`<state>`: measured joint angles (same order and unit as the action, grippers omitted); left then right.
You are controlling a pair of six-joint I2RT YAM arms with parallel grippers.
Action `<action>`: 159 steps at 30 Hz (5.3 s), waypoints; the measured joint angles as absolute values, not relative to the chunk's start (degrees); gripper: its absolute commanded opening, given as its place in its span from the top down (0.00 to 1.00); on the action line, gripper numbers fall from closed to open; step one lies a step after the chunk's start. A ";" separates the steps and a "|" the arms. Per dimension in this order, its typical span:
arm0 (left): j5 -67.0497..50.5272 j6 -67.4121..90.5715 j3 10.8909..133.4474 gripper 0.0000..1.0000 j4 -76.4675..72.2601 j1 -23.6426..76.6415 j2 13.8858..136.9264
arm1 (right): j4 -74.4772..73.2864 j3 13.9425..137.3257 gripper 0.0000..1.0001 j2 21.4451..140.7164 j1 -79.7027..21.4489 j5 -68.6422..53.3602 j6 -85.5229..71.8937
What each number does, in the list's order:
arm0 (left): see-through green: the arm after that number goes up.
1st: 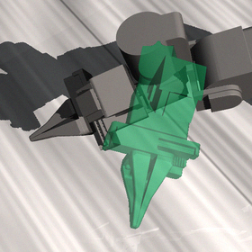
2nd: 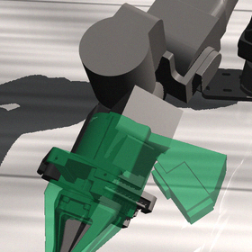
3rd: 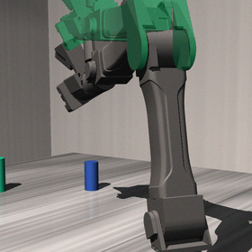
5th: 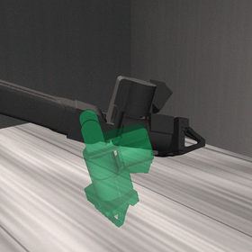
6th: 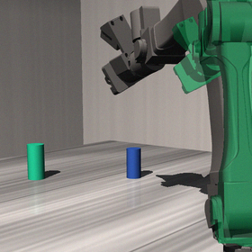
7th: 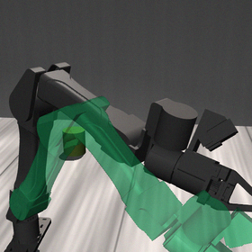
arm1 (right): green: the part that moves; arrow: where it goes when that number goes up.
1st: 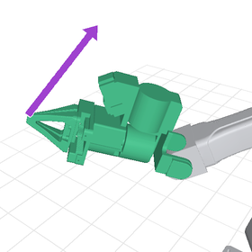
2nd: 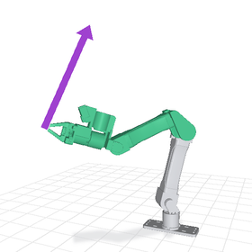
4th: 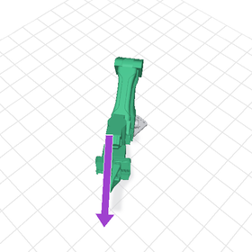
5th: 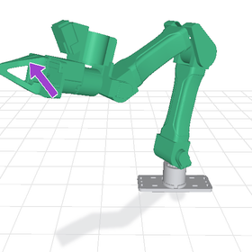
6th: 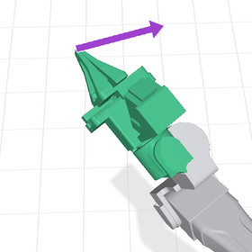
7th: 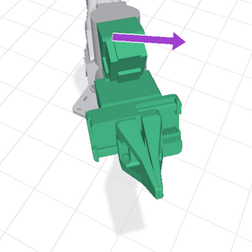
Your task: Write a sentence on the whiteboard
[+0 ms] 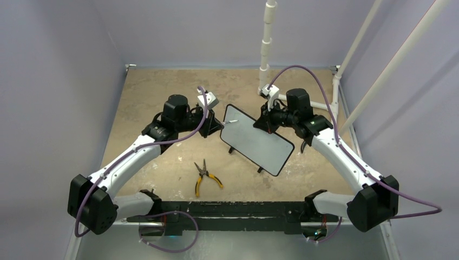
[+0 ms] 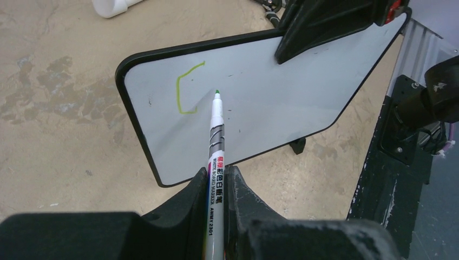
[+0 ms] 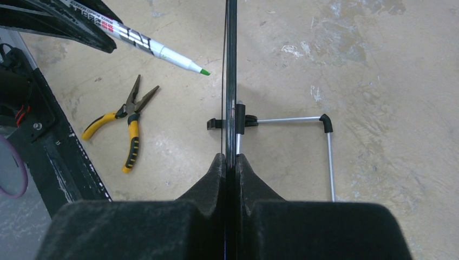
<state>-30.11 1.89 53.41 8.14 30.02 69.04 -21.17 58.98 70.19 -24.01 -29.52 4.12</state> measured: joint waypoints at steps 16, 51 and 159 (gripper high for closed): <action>-28.64 2.57 53.01 1.00 6.83 30.02 70.13 | -21.17 58.98 1.00 70.19 -24.01 -29.52 4.12; -31.11 6.98 52.56 1.00 3.40 30.06 72.53 | -20.91 58.98 1.00 70.50 -23.97 -29.36 4.10; -28.12 8.40 48.95 1.00 0.36 33.08 71.42 | -20.16 58.98 1.00 70.89 -24.38 -29.08 4.05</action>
